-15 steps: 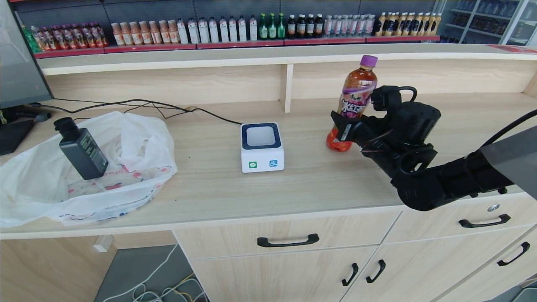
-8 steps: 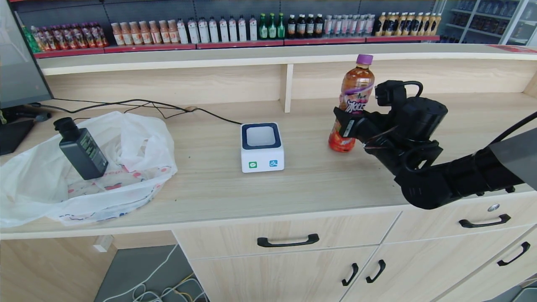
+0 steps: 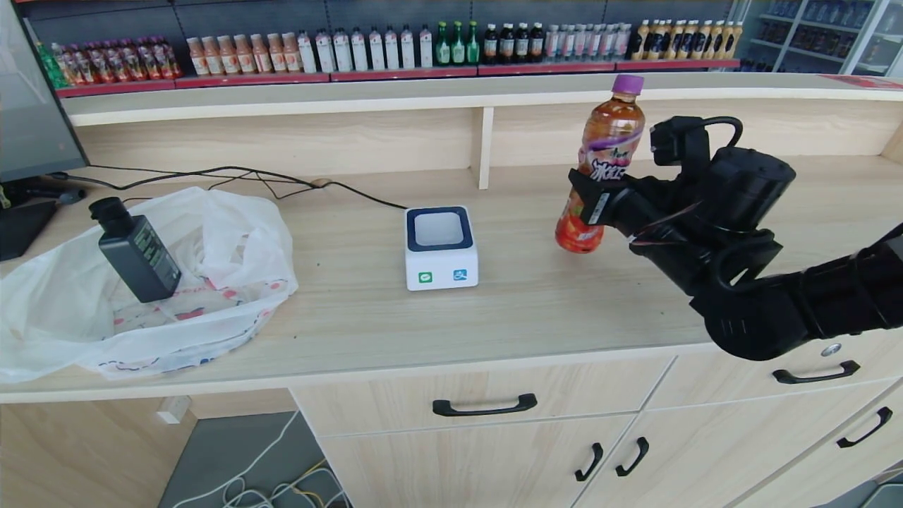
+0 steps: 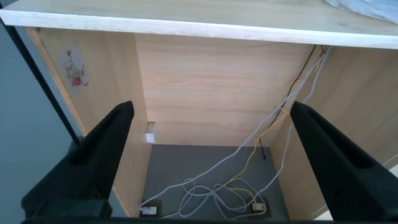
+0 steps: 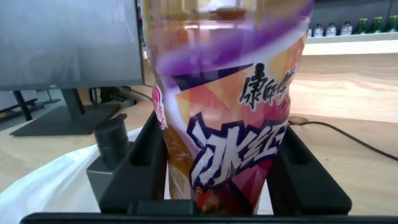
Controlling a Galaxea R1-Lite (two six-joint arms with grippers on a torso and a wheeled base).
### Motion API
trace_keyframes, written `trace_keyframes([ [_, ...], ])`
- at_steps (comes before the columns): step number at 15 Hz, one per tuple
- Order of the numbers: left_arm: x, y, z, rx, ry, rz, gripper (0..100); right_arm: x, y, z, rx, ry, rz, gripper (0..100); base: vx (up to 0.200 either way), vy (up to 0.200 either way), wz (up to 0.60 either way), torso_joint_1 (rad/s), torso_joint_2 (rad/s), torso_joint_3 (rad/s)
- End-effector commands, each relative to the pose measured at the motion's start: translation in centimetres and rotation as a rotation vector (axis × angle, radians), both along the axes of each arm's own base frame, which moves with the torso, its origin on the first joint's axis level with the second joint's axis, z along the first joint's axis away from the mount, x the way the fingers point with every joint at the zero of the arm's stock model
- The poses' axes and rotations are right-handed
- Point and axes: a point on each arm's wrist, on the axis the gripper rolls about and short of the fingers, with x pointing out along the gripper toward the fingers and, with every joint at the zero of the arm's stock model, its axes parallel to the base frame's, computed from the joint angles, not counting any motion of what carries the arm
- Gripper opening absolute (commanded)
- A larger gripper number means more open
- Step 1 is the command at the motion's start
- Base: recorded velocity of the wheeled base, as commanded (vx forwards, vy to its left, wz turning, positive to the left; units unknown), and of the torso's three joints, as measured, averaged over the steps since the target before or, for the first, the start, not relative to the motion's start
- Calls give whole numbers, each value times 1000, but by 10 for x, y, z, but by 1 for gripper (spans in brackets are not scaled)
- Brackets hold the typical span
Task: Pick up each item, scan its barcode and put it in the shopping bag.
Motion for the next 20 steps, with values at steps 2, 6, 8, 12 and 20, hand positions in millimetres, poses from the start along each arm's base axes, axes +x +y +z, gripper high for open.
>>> trace_keyframes([
  [2, 0, 0, 0, 0, 0, 0, 100, 10, 8, -14, -20, 32, 4, 0, 0, 0, 0, 0, 0, 0],
  [6, 0, 0, 0, 0, 0, 0, 100, 23, 14, -28, -35, 59, -2, 0, 0, 0, 0, 0, 0, 0],
  [8, 0, 0, 0, 2, 0, 0, 100, 29, 14, -32, -34, 70, -9, 0, 0, 0, 0, 0, 0, 0],
  [12, 0, 0, 0, 0, 0, 0, 100, 31, 29, -38, -40, 74, 24, 0, 0, 0, 0, 0, 0, 0],
  [20, 0, 0, 0, 3, 0, 0, 100, 43, 38, -55, -58, 97, 24, 0, 0, 0, 0, 0, 0, 0],
])
